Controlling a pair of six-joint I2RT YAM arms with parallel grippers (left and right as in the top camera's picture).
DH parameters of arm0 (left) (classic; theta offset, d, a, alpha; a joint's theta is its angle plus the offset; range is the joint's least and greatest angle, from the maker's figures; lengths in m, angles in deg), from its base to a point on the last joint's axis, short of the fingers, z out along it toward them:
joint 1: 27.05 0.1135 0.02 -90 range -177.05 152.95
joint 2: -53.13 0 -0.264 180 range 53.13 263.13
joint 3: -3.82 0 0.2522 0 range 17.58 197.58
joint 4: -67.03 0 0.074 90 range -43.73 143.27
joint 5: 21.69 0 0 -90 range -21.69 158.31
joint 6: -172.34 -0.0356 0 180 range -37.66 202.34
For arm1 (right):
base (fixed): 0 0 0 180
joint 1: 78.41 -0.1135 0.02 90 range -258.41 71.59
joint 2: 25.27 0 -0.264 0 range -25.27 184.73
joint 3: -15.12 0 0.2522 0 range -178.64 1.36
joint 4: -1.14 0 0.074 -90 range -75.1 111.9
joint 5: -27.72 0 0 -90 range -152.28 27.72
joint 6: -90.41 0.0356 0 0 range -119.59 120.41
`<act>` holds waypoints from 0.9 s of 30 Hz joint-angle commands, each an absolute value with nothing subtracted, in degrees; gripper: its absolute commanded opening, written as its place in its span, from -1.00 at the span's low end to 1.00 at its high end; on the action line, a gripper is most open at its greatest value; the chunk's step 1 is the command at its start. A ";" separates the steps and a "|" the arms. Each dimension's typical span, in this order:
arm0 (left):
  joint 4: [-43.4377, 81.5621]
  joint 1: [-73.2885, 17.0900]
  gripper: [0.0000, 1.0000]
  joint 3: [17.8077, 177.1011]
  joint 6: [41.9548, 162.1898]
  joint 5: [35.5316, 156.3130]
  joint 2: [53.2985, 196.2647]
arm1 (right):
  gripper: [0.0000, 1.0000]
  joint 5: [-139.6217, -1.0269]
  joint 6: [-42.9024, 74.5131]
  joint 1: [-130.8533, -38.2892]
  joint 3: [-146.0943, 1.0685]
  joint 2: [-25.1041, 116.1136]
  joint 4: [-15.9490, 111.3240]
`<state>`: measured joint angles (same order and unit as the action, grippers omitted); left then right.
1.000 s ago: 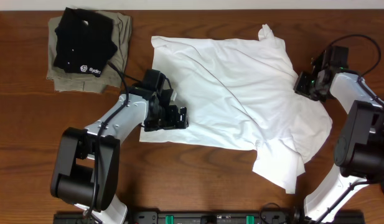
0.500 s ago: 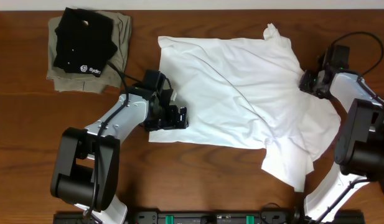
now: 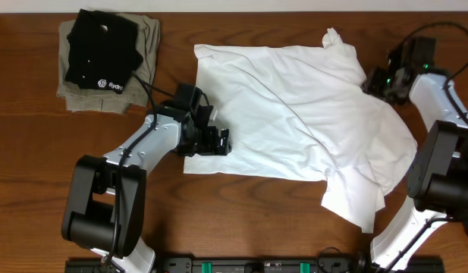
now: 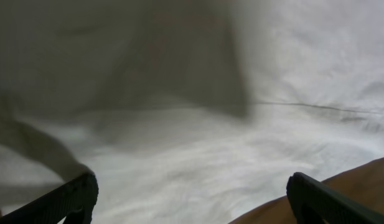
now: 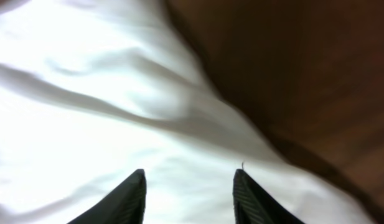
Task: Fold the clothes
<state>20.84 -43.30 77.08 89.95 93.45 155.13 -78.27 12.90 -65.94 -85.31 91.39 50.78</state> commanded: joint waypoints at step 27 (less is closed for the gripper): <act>14.90 -43.52 -0.63 76.97 91.33 90.74 154.02 | 0.00 -93.77 9.03 -79.05 -95.69 91.22 71.76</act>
<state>15.51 -43.34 77.65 89.91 92.91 154.58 -94.07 10.12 -78.42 -95.41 91.37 71.48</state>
